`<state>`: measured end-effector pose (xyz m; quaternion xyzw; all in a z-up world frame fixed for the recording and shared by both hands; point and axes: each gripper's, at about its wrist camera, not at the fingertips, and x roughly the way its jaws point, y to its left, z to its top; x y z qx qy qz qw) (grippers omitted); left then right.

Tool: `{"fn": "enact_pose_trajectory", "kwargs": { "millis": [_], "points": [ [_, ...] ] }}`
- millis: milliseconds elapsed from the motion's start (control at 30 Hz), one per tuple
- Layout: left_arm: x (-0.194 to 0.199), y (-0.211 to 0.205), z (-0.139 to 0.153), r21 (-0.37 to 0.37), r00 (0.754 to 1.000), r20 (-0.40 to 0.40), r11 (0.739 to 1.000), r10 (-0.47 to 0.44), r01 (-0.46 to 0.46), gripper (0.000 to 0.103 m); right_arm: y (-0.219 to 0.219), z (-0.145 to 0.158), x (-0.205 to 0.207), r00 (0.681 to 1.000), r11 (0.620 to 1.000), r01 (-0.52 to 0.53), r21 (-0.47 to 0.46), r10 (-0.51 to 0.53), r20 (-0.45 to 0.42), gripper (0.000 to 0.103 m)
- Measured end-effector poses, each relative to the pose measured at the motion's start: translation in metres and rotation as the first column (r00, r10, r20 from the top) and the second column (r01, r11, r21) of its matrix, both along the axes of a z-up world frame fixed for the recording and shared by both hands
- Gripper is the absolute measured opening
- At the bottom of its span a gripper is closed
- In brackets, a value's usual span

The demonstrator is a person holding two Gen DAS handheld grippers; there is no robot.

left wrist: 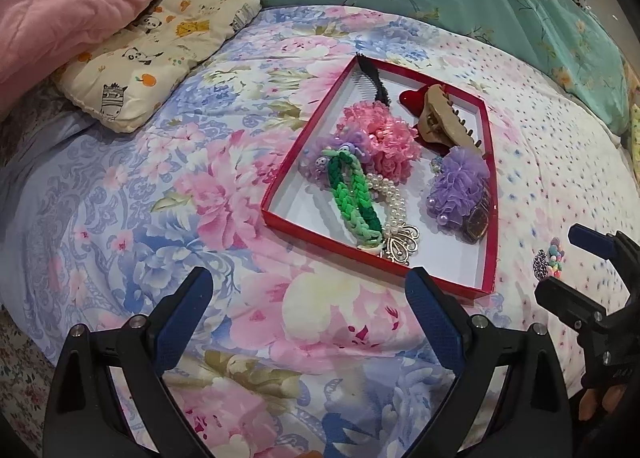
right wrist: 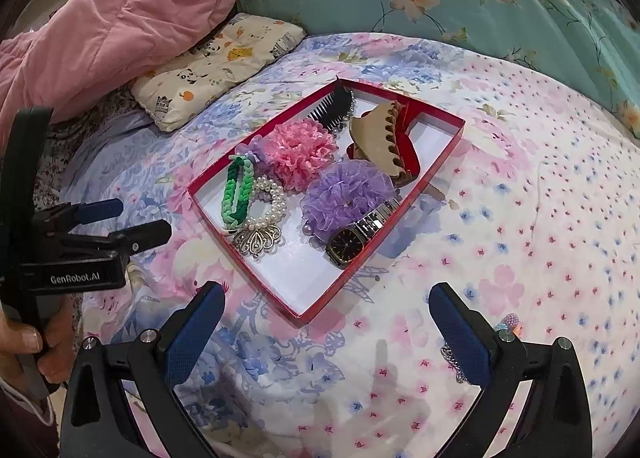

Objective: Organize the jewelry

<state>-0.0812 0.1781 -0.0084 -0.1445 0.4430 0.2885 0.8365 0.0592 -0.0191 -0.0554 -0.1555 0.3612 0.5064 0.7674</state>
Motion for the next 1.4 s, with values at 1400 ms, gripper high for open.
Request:
{"fn": "enact_pose_trajectory", "kwargs": {
  "millis": [1400],
  "points": [
    [-0.004,-0.016,0.009,0.084,1.000,-0.016,0.996,-0.007,0.009,0.098,-0.005,0.013,-0.005,1.000,0.999,0.026,0.028,-0.025,-0.013,0.103]
  ]
}}
